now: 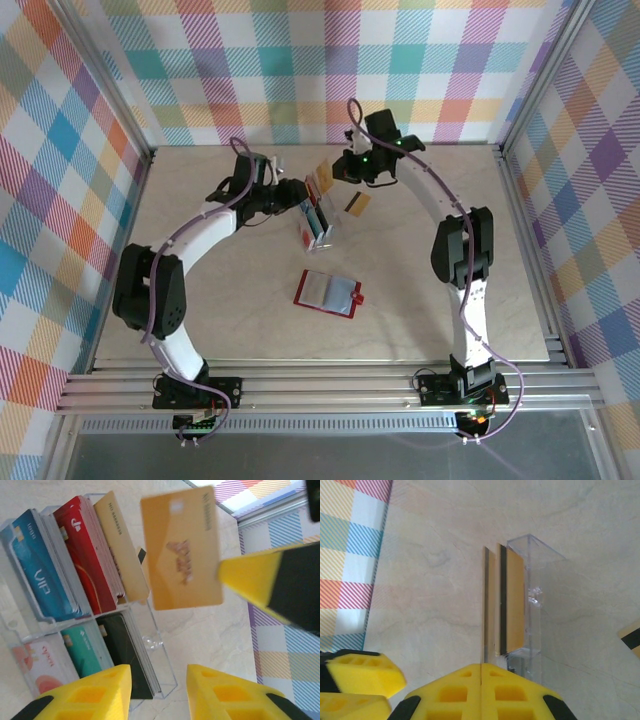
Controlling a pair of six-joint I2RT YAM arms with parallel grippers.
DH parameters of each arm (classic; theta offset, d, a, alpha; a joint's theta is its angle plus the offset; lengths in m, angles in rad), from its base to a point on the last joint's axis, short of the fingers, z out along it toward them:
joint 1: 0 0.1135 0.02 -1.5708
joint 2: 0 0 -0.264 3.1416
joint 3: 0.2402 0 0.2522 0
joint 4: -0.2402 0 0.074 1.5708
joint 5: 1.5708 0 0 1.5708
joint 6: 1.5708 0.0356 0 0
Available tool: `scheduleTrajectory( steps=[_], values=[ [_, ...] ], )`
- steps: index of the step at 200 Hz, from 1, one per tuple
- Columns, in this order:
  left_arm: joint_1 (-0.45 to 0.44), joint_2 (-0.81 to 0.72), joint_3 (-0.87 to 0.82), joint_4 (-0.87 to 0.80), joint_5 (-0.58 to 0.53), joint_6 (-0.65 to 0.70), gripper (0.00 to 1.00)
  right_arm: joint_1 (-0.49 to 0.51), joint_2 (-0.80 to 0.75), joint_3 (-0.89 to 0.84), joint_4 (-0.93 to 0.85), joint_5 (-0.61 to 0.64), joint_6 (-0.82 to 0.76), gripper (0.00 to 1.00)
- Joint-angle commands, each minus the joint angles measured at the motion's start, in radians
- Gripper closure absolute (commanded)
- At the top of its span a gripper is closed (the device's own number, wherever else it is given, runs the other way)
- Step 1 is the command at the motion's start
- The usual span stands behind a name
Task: Put the credit cards into the card holder
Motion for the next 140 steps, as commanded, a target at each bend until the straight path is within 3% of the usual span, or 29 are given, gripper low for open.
scheduleTrajectory(
  steps=[1, 45, 94, 140],
  values=[
    [-0.011, -0.075, -0.061, 0.042, -0.036, 0.023, 0.63, 0.006, -0.073, -0.033, 0.05, 0.006, 0.015, 1.0],
    [-0.026, -0.176, -0.227, 0.106, -0.087, 0.051, 0.59, 0.009, -0.244, -0.237, 0.133, 0.037, 0.053, 1.0],
    [-0.146, -0.266, -0.427, 0.172, -0.206, 0.132, 0.56, 0.031, -0.594, -0.757, 0.35, 0.058, 0.154, 1.0],
    [-0.256, -0.299, -0.59, 0.228, -0.359, 0.2, 0.52, 0.086, -0.918, -1.204, 0.479, 0.154, 0.241, 1.0]
  ],
)
